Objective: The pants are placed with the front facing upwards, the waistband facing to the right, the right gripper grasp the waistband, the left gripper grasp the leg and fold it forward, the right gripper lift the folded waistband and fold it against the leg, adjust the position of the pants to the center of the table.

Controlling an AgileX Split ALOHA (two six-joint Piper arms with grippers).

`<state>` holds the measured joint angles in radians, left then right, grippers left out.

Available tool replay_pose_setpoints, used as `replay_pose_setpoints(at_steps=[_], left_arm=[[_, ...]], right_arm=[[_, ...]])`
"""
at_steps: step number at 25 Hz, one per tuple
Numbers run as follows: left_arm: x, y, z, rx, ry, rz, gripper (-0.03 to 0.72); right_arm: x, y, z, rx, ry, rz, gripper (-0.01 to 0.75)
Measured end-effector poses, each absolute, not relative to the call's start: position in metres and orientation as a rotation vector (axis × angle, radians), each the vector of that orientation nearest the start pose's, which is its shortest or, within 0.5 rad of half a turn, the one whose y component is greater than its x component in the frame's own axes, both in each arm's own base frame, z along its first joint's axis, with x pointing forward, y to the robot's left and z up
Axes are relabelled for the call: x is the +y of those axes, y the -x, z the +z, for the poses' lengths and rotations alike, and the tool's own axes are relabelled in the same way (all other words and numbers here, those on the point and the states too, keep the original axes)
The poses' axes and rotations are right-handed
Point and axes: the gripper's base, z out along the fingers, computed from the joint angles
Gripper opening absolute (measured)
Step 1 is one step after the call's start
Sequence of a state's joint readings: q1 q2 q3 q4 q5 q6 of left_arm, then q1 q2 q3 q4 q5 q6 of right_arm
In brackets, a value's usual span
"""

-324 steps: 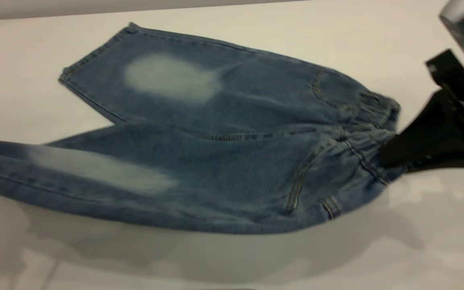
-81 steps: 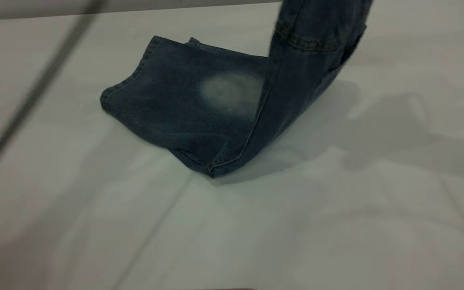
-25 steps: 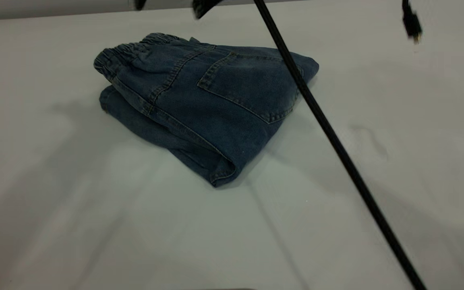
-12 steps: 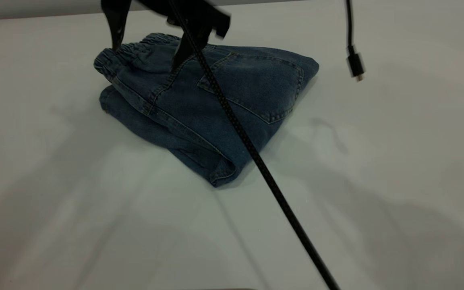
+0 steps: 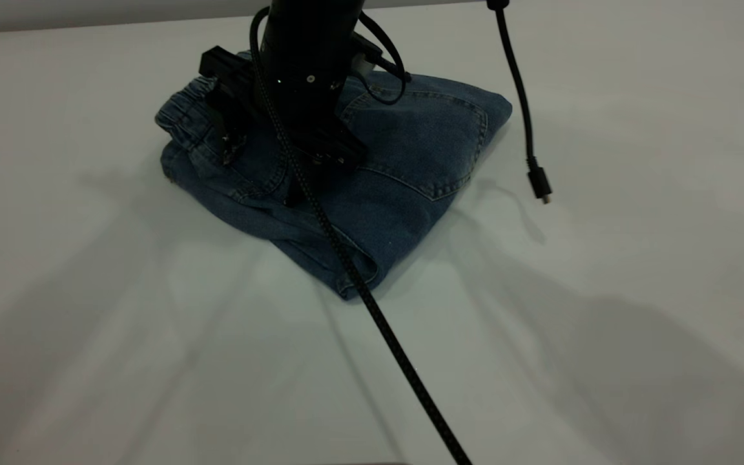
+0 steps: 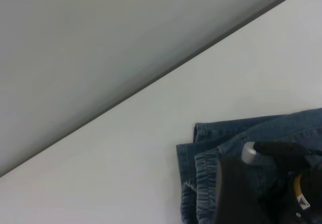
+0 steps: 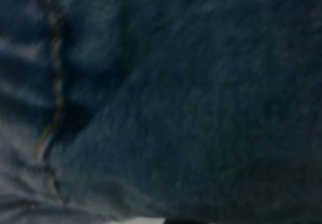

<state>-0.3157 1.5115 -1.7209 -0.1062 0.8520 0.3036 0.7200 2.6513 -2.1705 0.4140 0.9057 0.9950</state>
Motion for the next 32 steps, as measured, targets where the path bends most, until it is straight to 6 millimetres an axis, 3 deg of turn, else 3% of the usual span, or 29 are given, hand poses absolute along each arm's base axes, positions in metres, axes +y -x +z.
replay_pose_setpoints(at_steps=[7,12,15,23,32], left_arm=[[-0.11,-0.313,0.453,2.04,-0.625,-0.134,0.358],[-0.11,-0.313,0.453,2.04,-0.625,-0.134,0.358],[-0.11,-0.313,0.453,2.04,-0.625,-0.134,0.358],[-0.11,-0.313,0.453,2.039,-0.624,-0.134,0.358],[-0.11,-0.313,0.454,2.035,-0.623,-0.134,0.358]], right_arm=[[0.373,-0.385,0.069,3.045,-0.795,0.669,0.498],[0.383,-0.395,0.106,2.992,-0.681,0.779,0.483],[0.382,-0.401,0.119,2.94,-0.646,0.75,0.482],[0.364,-0.405,0.114,2.908,-0.739,0.448,0.481],[0.386,-0.387,0.118,3.045,-0.57,0.685,0.48]])
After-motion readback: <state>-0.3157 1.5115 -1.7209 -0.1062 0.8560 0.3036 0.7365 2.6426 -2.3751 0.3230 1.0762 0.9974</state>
